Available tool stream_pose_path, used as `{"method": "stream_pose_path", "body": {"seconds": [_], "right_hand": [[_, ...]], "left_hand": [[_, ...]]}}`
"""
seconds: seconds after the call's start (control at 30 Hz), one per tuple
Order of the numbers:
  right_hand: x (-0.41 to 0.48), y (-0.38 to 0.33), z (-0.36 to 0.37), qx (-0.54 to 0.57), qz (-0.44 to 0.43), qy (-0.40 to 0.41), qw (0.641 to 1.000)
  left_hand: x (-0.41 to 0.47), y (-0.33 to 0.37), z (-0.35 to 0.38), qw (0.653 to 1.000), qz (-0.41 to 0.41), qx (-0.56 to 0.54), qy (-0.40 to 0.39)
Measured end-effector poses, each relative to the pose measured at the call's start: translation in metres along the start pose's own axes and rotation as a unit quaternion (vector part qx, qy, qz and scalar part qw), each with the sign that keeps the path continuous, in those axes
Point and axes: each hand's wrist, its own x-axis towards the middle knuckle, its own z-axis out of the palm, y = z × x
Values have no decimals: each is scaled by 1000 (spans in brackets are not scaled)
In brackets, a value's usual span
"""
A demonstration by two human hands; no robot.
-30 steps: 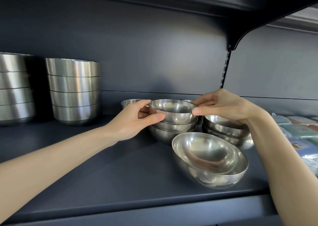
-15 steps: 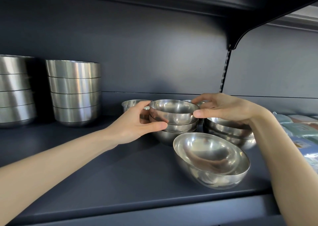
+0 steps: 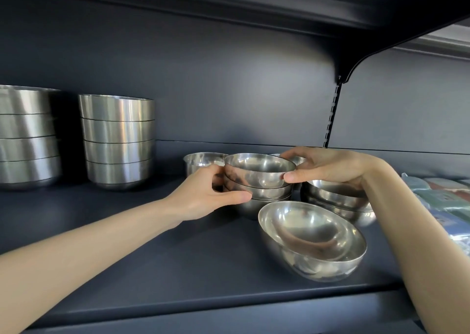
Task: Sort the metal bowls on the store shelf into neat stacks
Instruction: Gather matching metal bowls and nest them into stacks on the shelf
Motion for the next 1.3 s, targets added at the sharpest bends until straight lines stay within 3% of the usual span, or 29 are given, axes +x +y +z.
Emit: {"method": "stream_pose_path", "body": {"seconds": [0.5,1.3], "right_hand": [[3,0,2,-4,56,20,998],[1,0,2,57,21,31,998]], "left_hand": [[3,-7,-1,1000,17,-10,0],[6,-1,-4,998,39,23,33]]}}
